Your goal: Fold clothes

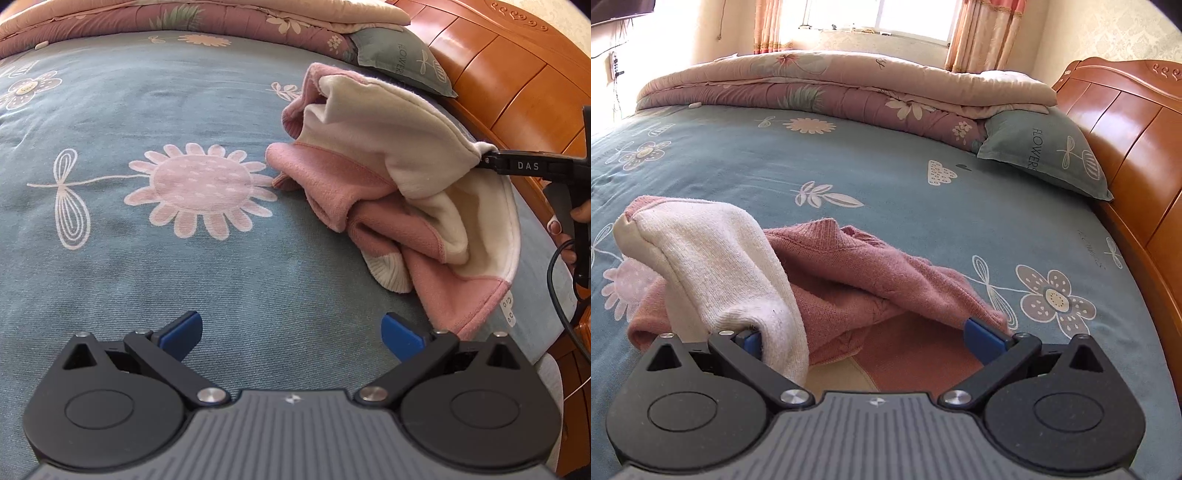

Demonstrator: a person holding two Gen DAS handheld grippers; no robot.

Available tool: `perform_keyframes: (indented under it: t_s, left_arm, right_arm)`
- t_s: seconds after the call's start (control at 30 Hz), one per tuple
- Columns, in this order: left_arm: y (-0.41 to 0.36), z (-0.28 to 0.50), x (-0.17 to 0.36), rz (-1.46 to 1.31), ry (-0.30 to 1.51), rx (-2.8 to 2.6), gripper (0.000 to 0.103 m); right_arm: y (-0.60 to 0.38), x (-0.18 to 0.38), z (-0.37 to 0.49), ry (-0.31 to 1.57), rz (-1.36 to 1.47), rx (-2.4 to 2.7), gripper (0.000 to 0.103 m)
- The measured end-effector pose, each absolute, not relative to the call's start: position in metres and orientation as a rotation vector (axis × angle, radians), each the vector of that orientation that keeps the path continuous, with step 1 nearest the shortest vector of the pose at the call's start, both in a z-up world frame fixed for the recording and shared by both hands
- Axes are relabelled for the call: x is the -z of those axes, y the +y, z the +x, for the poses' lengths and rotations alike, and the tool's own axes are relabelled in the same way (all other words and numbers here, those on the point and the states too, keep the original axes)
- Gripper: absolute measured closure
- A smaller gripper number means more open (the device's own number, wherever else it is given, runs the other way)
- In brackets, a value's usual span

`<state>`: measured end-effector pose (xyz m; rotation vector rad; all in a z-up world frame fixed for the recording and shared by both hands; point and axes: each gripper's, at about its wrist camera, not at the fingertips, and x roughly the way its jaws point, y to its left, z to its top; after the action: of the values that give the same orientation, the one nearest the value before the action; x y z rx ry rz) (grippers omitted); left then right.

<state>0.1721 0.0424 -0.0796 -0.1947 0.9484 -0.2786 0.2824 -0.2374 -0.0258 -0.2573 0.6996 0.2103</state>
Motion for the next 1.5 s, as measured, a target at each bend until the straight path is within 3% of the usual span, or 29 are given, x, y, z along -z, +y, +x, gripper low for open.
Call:
perform_keyframes:
  t_s: [0.7,1.03,1.27,1.4,1.5]
  left_arm:
    - [-0.075,0.238,0.065,0.028,0.574,0.355,0.001]
    - [-0.057,0.212,0.055,0.185,0.467,0.013,0.0]
    - [-0.062,0.246,0.053,0.163,0.508,-0.055,0.0]
    - [-0.041,0.239,0.046,0.136,0.467,-0.14,0.0]
    - [-0.015,0.244,0.054,0.084,0.533,-0.189,0.0]
  right_arm:
    - [-0.262,0.032,0.248,0.76,-0.017,-0.373,0.0]
    - [-0.267,0.032,0.224,0.742,0.018,-0.48,0.0]
    - [-0.264,0.01,0.2,0.648,0.007,-0.592,0.0]
    - [-0.288,0.01,0.217,0.627,-0.036,-0.447,0.0]
    - [-0.307,0.032,0.252,0.657,-0.111,-0.303,0.0]
